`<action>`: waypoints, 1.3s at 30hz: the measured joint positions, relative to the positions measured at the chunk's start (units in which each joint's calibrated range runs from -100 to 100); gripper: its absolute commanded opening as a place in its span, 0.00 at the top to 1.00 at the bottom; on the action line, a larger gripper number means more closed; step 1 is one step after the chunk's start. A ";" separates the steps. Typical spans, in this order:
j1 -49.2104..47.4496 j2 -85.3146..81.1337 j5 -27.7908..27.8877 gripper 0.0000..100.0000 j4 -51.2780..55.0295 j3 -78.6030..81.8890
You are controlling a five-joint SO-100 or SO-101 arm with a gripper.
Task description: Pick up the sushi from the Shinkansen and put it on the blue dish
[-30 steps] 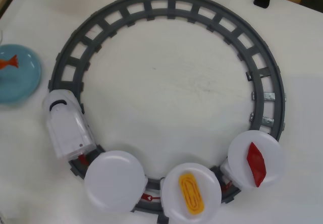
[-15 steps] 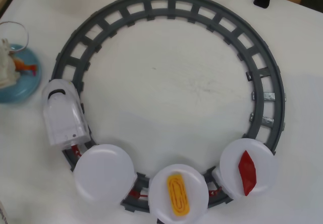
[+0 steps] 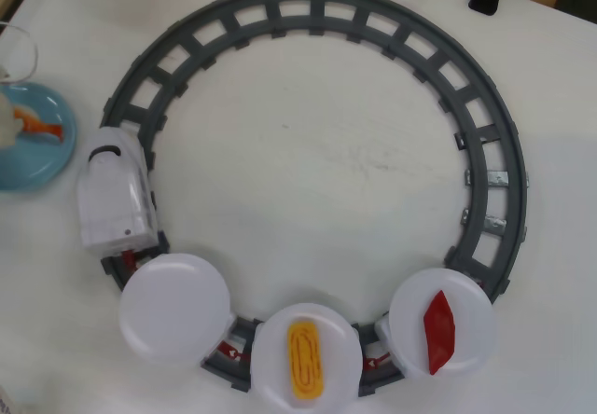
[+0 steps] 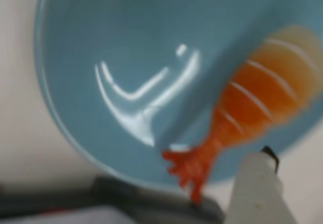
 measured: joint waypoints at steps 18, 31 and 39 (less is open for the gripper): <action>-6.54 -42.18 -1.35 0.90 11.18 32.66; -10.13 -94.98 2.48 0.97 -1.85 90.85; -10.79 -110.16 3.83 0.97 -1.85 98.26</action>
